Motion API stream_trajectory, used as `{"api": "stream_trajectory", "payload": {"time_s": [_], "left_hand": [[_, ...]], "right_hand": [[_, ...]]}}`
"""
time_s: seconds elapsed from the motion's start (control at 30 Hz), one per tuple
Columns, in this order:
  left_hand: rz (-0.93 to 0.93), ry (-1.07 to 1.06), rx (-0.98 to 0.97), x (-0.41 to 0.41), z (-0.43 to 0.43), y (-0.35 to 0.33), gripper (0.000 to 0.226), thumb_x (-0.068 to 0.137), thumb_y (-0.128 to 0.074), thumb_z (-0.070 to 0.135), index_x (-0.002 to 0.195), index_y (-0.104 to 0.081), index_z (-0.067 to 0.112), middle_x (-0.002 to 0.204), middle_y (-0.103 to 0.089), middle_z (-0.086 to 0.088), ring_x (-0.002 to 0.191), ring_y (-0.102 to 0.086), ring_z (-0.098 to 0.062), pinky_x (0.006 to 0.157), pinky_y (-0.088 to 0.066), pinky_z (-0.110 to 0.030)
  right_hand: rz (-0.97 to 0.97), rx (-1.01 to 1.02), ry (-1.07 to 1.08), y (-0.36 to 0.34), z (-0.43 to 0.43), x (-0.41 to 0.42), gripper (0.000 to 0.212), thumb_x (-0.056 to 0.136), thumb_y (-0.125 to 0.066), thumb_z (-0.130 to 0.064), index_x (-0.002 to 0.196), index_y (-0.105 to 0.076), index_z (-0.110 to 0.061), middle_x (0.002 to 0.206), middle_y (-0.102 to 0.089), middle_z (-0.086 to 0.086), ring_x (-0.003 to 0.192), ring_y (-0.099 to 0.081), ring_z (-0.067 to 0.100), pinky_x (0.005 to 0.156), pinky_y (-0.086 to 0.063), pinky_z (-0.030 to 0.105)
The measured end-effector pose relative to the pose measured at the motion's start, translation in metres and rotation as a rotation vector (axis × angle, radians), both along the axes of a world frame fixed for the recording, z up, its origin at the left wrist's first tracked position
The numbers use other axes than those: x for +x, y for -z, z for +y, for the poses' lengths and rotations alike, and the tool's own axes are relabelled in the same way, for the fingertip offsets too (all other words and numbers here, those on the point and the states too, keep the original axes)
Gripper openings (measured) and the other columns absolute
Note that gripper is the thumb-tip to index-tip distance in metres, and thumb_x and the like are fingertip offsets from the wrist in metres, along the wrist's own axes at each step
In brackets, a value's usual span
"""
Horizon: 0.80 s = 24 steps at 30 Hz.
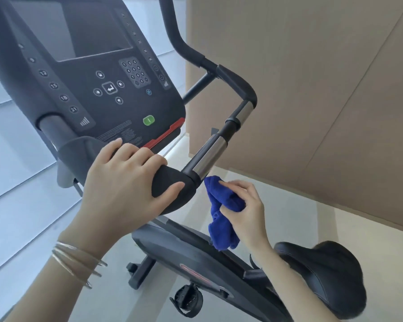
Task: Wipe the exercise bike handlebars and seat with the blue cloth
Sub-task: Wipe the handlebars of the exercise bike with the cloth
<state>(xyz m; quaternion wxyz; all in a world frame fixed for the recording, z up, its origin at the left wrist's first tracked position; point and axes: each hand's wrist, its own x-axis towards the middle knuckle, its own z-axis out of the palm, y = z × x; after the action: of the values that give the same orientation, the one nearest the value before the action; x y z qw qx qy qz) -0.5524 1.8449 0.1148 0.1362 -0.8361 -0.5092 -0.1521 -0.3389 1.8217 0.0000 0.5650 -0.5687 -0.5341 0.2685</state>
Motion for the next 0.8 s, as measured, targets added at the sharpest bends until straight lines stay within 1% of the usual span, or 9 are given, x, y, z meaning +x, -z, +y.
{"api": "stream_trajectory", "payload": {"time_s": [0.1, 0.2, 0.23, 0.33, 0.47, 0.5, 0.63, 0.73, 0.8], "left_hand": [[-0.031, -0.075, 0.043, 0.008, -0.004, 0.005, 0.054, 0.082, -0.034, 0.059, 0.092, -0.068, 0.019, 0.091, -0.070, 0.001, 0.095, -0.062, -0.027, 0.104, -0.037, -0.044], [-0.044, -0.133, 0.053, 0.017, -0.010, 0.013, 0.055, 0.080, -0.039, 0.060, 0.098, -0.067, 0.017, 0.099, -0.069, 0.001, 0.105, -0.060, -0.026, 0.109, -0.034, -0.047], [-0.044, -0.152, 0.060, 0.020, -0.011, 0.015, 0.056, 0.080, -0.040, 0.061, 0.100, -0.066, 0.016, 0.101, -0.068, 0.001, 0.108, -0.059, -0.026, 0.110, -0.033, -0.047], [-0.038, -0.204, 0.069, 0.028, -0.012, 0.019, 0.056, 0.079, -0.040, 0.063, 0.098, -0.064, 0.016, 0.101, -0.067, 0.001, 0.110, -0.057, -0.026, 0.111, -0.030, -0.045], [-0.033, -0.267, 0.107, 0.034, -0.012, 0.019, 0.054, 0.080, -0.039, 0.063, 0.090, -0.063, 0.016, 0.096, -0.067, -0.001, 0.103, -0.059, -0.027, 0.108, -0.035, -0.044], [-0.027, -0.273, 0.113, 0.034, -0.012, 0.020, 0.054, 0.080, -0.039, 0.063, 0.090, -0.063, 0.016, 0.096, -0.067, -0.001, 0.103, -0.059, -0.027, 0.107, -0.037, -0.044], [-0.027, -0.297, 0.143, 0.035, -0.011, 0.020, 0.050, 0.080, -0.041, 0.063, 0.090, -0.063, 0.018, 0.096, -0.067, 0.001, 0.103, -0.059, -0.026, 0.104, -0.040, -0.043], [-0.028, -0.312, 0.174, 0.036, -0.011, 0.022, 0.050, 0.080, -0.043, 0.063, 0.090, -0.063, 0.018, 0.095, -0.067, 0.001, 0.103, -0.059, -0.025, 0.102, -0.038, -0.040], [-0.029, -0.313, 0.189, 0.036, -0.011, 0.022, 0.049, 0.079, -0.044, 0.062, 0.090, -0.063, 0.018, 0.095, -0.067, 0.001, 0.103, -0.060, -0.026, 0.104, -0.037, -0.039]], "right_hand": [[0.041, 0.012, -0.136, 0.003, 0.005, -0.011, 0.048, 0.067, -0.061, -0.001, 0.105, -0.064, -0.030, 0.110, -0.061, -0.006, 0.103, -0.060, 0.009, 0.089, -0.048, 0.019], [0.207, -0.069, -0.265, 0.013, 0.005, -0.022, 0.041, 0.067, -0.066, -0.012, 0.103, -0.061, -0.032, 0.104, -0.068, -0.005, 0.098, -0.066, 0.014, 0.087, -0.056, 0.033], [0.238, -0.079, -0.280, 0.014, 0.008, -0.023, 0.041, 0.067, -0.067, -0.014, 0.102, -0.061, -0.034, 0.102, -0.069, -0.007, 0.097, -0.066, 0.014, 0.086, -0.056, 0.033], [0.226, -0.032, -0.265, 0.012, 0.026, -0.010, 0.041, 0.067, -0.069, -0.012, 0.100, -0.062, -0.035, 0.101, -0.070, -0.012, 0.098, -0.066, 0.011, 0.085, -0.056, 0.027], [0.432, -0.150, -0.126, 0.006, 0.072, 0.016, 0.029, 0.078, -0.065, 0.000, 0.102, -0.064, -0.017, 0.103, -0.070, 0.006, 0.099, -0.066, 0.027, 0.089, -0.054, 0.052], [0.463, -0.163, -0.084, 0.004, 0.082, 0.022, 0.027, 0.080, -0.064, 0.000, 0.104, -0.063, -0.013, 0.105, -0.069, 0.008, 0.100, -0.065, 0.029, 0.090, -0.053, 0.054], [0.359, -0.122, -0.084, 0.002, 0.080, 0.017, 0.029, 0.078, -0.062, -0.002, 0.102, -0.062, -0.017, 0.104, -0.068, 0.003, 0.102, -0.063, 0.019, 0.094, -0.052, 0.044], [0.244, -0.047, -0.352, 0.010, 0.046, -0.006, 0.039, 0.072, -0.066, -0.008, 0.098, -0.059, -0.037, 0.100, -0.067, -0.016, 0.098, -0.063, 0.004, 0.088, -0.052, 0.021], [0.238, -0.020, -0.460, 0.015, 0.036, -0.013, 0.040, 0.070, -0.067, -0.012, 0.099, -0.060, -0.039, 0.101, -0.067, -0.018, 0.099, -0.063, 0.006, 0.088, -0.053, 0.021]]}}
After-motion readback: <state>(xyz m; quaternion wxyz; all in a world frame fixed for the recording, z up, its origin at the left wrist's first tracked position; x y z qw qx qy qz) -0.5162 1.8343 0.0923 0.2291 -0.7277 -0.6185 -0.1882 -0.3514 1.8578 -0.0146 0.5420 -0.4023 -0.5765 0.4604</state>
